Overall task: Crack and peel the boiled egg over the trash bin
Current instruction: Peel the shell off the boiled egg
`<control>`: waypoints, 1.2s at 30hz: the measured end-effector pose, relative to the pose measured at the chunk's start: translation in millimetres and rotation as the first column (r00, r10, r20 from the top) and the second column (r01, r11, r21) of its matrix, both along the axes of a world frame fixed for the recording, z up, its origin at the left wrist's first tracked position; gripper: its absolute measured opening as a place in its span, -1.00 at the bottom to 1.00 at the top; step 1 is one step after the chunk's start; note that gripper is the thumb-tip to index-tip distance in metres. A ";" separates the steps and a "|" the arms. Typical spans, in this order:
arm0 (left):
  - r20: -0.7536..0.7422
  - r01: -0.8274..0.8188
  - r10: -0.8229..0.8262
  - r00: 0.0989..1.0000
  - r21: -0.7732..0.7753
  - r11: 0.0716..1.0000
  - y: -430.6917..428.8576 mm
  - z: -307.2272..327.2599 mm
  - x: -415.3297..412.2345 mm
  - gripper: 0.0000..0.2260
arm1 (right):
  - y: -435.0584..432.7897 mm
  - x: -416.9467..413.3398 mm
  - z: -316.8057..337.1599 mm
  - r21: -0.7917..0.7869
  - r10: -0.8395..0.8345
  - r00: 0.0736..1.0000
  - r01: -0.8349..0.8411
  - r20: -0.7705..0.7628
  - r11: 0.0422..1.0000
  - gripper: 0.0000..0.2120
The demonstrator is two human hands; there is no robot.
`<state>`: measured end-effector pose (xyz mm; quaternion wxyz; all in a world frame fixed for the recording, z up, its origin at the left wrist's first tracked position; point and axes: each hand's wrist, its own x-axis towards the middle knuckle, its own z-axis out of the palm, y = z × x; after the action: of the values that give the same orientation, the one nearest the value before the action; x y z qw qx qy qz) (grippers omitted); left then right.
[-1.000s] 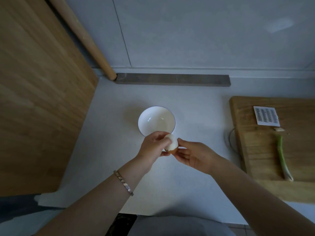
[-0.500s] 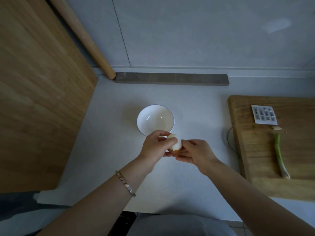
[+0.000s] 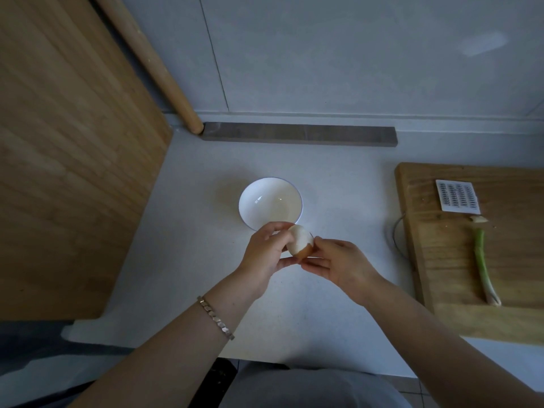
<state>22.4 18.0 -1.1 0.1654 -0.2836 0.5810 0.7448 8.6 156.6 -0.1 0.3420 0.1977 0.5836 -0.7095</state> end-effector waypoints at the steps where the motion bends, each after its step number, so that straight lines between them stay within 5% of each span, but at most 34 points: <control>1: 0.001 0.004 -0.004 1.000 -0.007 1.000 0.3 0.3 -0.2 -0.75 | 1.1 0.3 0.6 -0.022 -0.003 1.000 0.002 -0.004 1.000 -0.72; 15: -0.023 0.047 -0.051 0.998 -0.164 0.985 3.0 5.3 -1.2 -0.85 | 1.2 2.0 12.3 0.237 0.123 0.987 -0.095 -0.104 0.967 -0.78; 22: -0.010 0.043 -0.045 0.999 -0.157 0.987 -1.0 4.4 -1.1 -0.85 | 2.1 4.9 8.4 0.159 0.137 0.974 -0.108 -0.181 0.981 -0.79; 29: 0.007 -0.005 0.006 1.000 -0.165 0.986 -1.1 0.9 1.5 -0.81 | -4.9 6.7 0.8 0.272 0.187 0.947 -0.114 -0.261 0.956 -0.78; 36: 0.065 -0.066 0.073 0.995 -0.096 0.993 -2.4 0.5 1.4 -0.79 | -7.2 7.3 -0.6 0.171 -0.023 0.990 0.048 -0.143 0.984 -0.84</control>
<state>23.8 15.6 -0.6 0.1457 -0.3364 0.5990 0.7119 15.9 149.4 -0.7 0.2689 0.1869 0.6623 -0.6739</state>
